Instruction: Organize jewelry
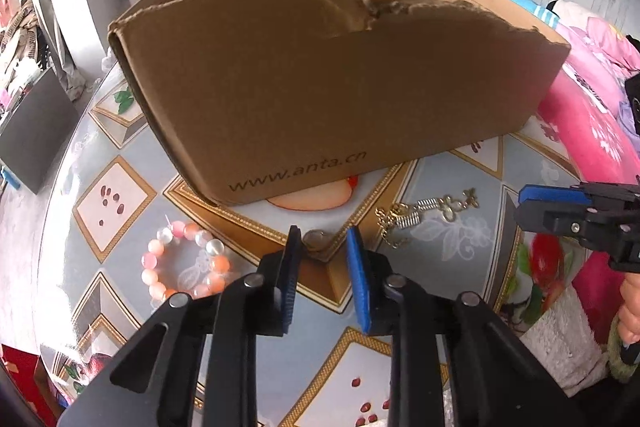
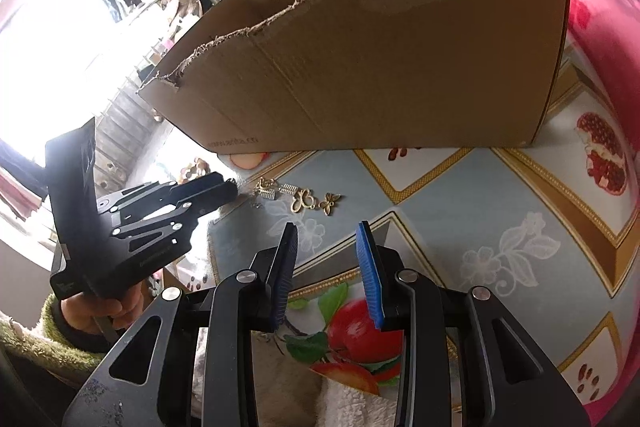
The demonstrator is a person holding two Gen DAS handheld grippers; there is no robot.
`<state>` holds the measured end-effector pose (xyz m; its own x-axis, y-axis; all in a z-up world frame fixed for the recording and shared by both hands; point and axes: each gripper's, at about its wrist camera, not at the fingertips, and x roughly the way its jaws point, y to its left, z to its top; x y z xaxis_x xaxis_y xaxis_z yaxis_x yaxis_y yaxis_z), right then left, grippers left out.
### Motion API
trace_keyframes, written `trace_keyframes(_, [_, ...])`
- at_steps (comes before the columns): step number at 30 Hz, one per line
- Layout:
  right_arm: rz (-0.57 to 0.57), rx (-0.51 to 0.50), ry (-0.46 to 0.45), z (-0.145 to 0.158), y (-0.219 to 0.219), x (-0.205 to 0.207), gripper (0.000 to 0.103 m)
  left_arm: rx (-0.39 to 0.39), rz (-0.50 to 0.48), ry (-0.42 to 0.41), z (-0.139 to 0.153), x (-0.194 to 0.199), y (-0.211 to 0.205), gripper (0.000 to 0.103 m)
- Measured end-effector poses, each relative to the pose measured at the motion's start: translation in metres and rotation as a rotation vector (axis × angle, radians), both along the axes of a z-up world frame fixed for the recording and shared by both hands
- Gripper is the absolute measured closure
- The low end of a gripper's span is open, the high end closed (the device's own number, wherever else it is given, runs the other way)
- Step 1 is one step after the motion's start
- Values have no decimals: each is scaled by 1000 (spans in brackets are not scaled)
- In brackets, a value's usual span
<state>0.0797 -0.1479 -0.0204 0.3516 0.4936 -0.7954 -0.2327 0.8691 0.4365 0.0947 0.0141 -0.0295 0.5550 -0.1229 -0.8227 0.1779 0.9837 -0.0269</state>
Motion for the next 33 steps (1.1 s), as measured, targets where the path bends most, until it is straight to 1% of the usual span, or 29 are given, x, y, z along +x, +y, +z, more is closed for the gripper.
trace_keyframes(4, [-3,-3,0,-3,2,2,72,14,11,3,1,4,-2,80])
trace_keyframes(7, [-9,1,4,-5,0,2,72,41,11,-9,1,4,-5,81])
trace_keyframes(10, [-14,2,3,-6,-2,2,72,49,23,-18,-1,2,-10,81])
trace_keyframes(11, [-15,2,2,-5,-3,2,72,51,31,-22,-1,2,-10,82])
trace_keyframes(13, [-17,2,-1,-5,-4,1,72,56,38,-27,-2,1,-13,90])
trace_keyframes(16, [-20,-5,-8,-3,-6,-1,72,57,42,-31,-2,-1,-14,92])
trace_keyframes(22, [-28,-30,-40,4,-13,-7,72,13,60,-30,-1,-4,0,92])
trace_keyframes(27, [-14,-60,-69,7,-9,-10,72,-12,67,-54,5,-14,14,92])
trace_keyframes(30, [30,-101,-111,9,0,-11,72,-34,64,-73,10,-22,20,92])
trace_keyframes(33, [117,-176,-170,9,12,-8,72,-59,54,-89,15,-28,23,92])
